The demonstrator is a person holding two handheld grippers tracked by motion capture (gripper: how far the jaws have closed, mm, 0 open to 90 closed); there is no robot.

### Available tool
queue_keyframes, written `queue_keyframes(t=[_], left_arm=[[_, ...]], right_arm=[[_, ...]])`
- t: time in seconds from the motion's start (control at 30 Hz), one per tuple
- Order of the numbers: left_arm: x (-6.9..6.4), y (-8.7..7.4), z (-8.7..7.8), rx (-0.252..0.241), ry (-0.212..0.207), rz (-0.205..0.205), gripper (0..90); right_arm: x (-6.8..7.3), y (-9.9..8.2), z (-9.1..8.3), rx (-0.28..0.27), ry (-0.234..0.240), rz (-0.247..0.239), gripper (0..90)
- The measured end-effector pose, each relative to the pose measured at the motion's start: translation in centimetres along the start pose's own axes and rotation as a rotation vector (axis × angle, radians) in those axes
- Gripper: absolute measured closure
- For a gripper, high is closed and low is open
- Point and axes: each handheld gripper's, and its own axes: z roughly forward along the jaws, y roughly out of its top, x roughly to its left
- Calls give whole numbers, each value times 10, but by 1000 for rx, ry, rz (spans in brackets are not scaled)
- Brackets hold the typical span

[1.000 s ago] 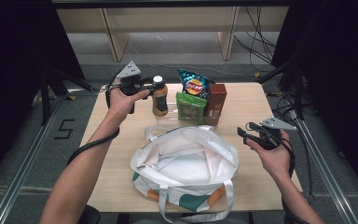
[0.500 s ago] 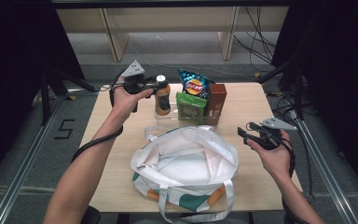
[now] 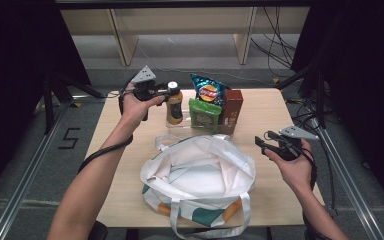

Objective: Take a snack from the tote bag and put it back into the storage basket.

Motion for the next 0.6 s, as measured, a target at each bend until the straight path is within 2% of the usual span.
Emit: queue_keyframes(t=[0.07, 0.1, 0.17, 0.2, 0.27, 0.4, 0.5, 0.6], left_arm=[[1, -1, 1, 1, 3, -3, 588], [1, -2, 1, 4, 5, -4, 588], [2, -3, 2, 3, 6, -6, 588], [2, -4, 3, 4, 8, -10, 588], [2, -5, 4, 7, 9, -9, 588], [1, -6, 6, 8, 12, -15, 588], [1, -7, 7, 11, 10, -14, 588], [2, -8, 9, 14, 18, -22, 588]], right_arm=[[0, 0, 0, -1, 3, -1, 427], [-1, 0, 0, -7, -1, -18, 427], [0, 0, 0, -1, 1, 1, 427], [-1, 0, 1, -6, 2, -16, 427], [0, -1, 2, -31, -8, -10, 427], [-1, 0, 0, -5, 2, -17, 427], [0, 0, 1, -12, 4, -9, 427], [-2, 0, 1, -6, 5, -26, 427]])
